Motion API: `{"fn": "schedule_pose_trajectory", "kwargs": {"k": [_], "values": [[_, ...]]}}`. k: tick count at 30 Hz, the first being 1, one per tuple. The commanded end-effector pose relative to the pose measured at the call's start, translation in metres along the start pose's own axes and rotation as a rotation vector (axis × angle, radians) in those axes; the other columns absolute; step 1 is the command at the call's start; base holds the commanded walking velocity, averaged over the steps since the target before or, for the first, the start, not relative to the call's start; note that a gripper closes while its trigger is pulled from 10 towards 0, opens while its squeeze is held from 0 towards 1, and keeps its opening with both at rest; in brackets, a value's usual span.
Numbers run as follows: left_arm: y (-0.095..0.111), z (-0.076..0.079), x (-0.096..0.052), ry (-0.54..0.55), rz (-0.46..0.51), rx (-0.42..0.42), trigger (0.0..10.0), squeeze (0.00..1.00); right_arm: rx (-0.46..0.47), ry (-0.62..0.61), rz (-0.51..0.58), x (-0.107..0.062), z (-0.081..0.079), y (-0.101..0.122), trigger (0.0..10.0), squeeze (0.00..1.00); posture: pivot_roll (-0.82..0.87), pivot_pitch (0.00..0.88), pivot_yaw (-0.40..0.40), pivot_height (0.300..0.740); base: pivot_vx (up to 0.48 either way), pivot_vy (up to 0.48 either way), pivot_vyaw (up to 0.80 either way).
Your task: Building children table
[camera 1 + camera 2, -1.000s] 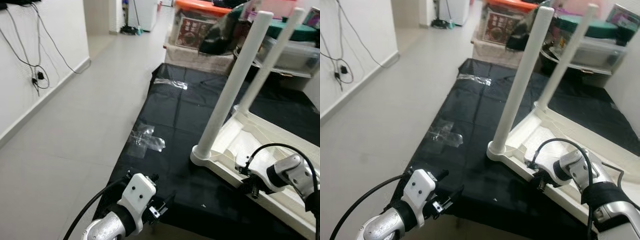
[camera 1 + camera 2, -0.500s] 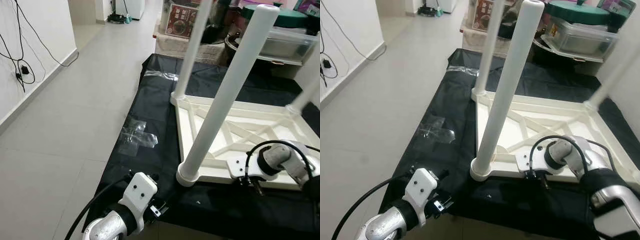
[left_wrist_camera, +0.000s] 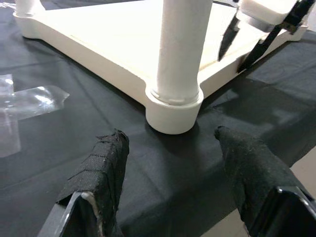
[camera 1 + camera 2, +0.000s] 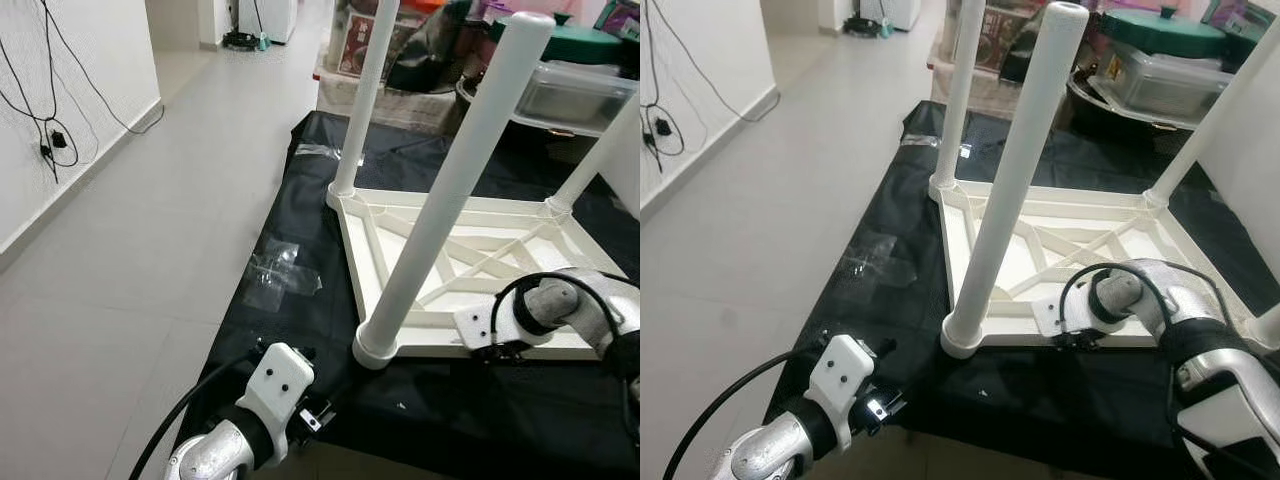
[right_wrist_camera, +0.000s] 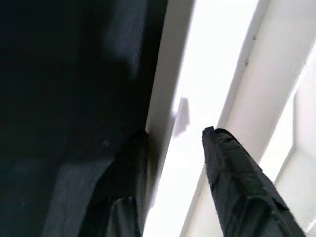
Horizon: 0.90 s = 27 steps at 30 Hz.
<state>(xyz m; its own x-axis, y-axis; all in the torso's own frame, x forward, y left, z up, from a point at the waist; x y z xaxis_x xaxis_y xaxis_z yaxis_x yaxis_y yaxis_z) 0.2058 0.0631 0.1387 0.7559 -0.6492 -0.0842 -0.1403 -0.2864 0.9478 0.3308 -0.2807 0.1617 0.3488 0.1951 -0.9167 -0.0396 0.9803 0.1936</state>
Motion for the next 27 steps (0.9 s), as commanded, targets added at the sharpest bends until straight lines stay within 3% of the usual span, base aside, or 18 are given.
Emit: {"fn": "schedule_pose_trajectory", "kwargs": {"k": [1,5,9,11,14,15,16,19,20,22,25,27], "values": [[-0.002,0.001,0.002,-0.003,-0.001,-0.019,10.0,0.0,0.05,0.005,0.003,-0.013,-0.002,-0.012,10.0,0.0,0.1,0.064,-0.157,0.74,0.0,0.0,0.0],[-0.005,0.0,0.005,-0.001,-0.006,-0.021,10.0,0.0,0.111,-0.013,0.05,-0.024,-0.004,-0.019,10.0,0.0,0.1,0.044,-0.154,0.74,0.0,0.0,0.0],[-0.012,-0.003,0.011,0.001,-0.011,-0.022,10.0,0.0,0.37,0.065,0.262,-0.039,-0.022,-0.02,10.0,0.0,0.1,0.0,-0.142,0.74,0.0,0.0,0.0],[-0.014,-0.005,0.013,0.003,-0.013,-0.021,10.0,0.0,0.444,0.104,0.36,-0.04,-0.03,-0.015,10.0,0.0,0.09,0.0,-0.133,0.74,0.0,0.0,0.0],[-0.015,-0.006,0.014,0.005,-0.013,-0.02,10.0,0.0,0.471,0.12,0.399,-0.039,-0.033,-0.013,10.0,0.0,0.09,0.0,-0.133,0.74,0.0,0.0,0.0],[-0.018,-0.008,0.016,0.012,-0.017,-0.024,10.0,0.0,0.552,0.123,0.514,-0.036,-0.039,-0.005,10.0,0.0,0.09,0.0,-0.122,0.74,0.0,0.0,0.0],[-0.018,-0.008,0.016,0.012,-0.017,-0.024,10.0,0.0,0.552,0.123,0.514,-0.036,-0.039,-0.005,10.0,0.0,0.09,0.0,-0.122,0.74,0.0,0.0,0.0],[-0.026,-0.018,0.022,0.048,-0.035,-0.021,10.0,0.0,0.794,0.029,0.86,-0.021,-0.053,0.02,10.0,0.0,0.09,0.0,-0.1,0.74,0.0,0.0,0.0],[-0.026,-0.018,0.022,0.048,-0.035,-0.021,10.0,0.0,0.794,0.029,0.86,-0.021,-0.053,0.02,10.0,0.0,0.09,0.0,-0.1,0.74,0.0,0.0,0.0],[-0.03,-0.024,0.026,0.064,-0.041,-0.006,10.0,0.0,0.872,0.012,0.994,-0.016,-0.066,0.038,10.0,0.0,0.1,0.0,-0.087,0.74,0.0,0.0,0.0],[-0.031,-0.027,0.027,0.069,-0.042,0.0,10.0,0.0,0.893,0.006,1.042,-0.013,-0.072,0.049,10.0,0.0,0.1,0.0,-0.083,0.74,0.0,0.0,0.0],[-0.034,-0.032,0.029,0.079,-0.043,0.003,10.0,0.0,0.916,0.016,1.121,-0.013,-0.083,0.067,10.0,0.0,0.09,0.0,-0.074,0.74,0.0,0.0,0.0]]}}
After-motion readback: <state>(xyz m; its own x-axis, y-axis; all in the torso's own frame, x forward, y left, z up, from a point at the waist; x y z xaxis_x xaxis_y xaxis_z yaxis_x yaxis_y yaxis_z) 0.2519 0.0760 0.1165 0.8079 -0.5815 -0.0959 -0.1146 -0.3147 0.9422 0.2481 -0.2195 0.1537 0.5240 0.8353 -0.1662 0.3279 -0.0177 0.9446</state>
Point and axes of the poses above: a point about 5 cm out from each wrist's last joint towards the gripper, its own x axis pointing out of the wrist towards the gripper, its own y axis along the axis of the wrist's last joint, z = x × y, the point moved 1 cm from there along x, pointing out of the wrist towards the gripper, and after that the axes turned 13 degrees about x, right-handed, at the moved point
